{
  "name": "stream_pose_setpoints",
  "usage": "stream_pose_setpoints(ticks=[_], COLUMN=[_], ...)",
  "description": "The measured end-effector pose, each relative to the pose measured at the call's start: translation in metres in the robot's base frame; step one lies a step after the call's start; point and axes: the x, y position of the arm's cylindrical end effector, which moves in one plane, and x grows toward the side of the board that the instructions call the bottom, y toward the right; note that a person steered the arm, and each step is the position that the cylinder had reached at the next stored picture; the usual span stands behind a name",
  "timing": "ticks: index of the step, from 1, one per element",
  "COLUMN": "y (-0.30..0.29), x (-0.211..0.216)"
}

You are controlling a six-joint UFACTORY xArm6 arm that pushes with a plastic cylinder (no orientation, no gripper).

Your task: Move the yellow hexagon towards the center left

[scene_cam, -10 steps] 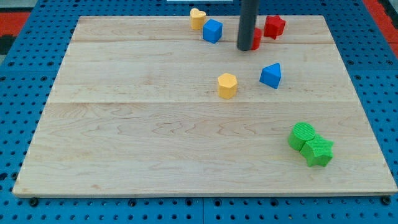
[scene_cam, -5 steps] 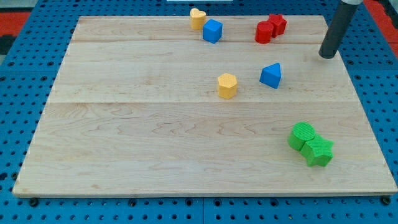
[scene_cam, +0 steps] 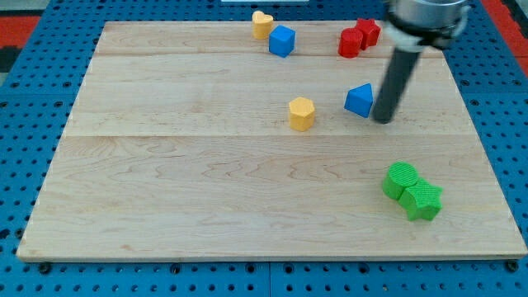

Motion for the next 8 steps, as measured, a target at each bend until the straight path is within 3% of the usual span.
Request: stream_pose_setpoints(ticks=[2, 3, 4, 6, 7, 8], y=[-0.177, -0.149, -0.148, -0.284, -0.263, -0.209], x=[-0.007, -0.013, -0.055, -0.042, -0.048, -0.016])
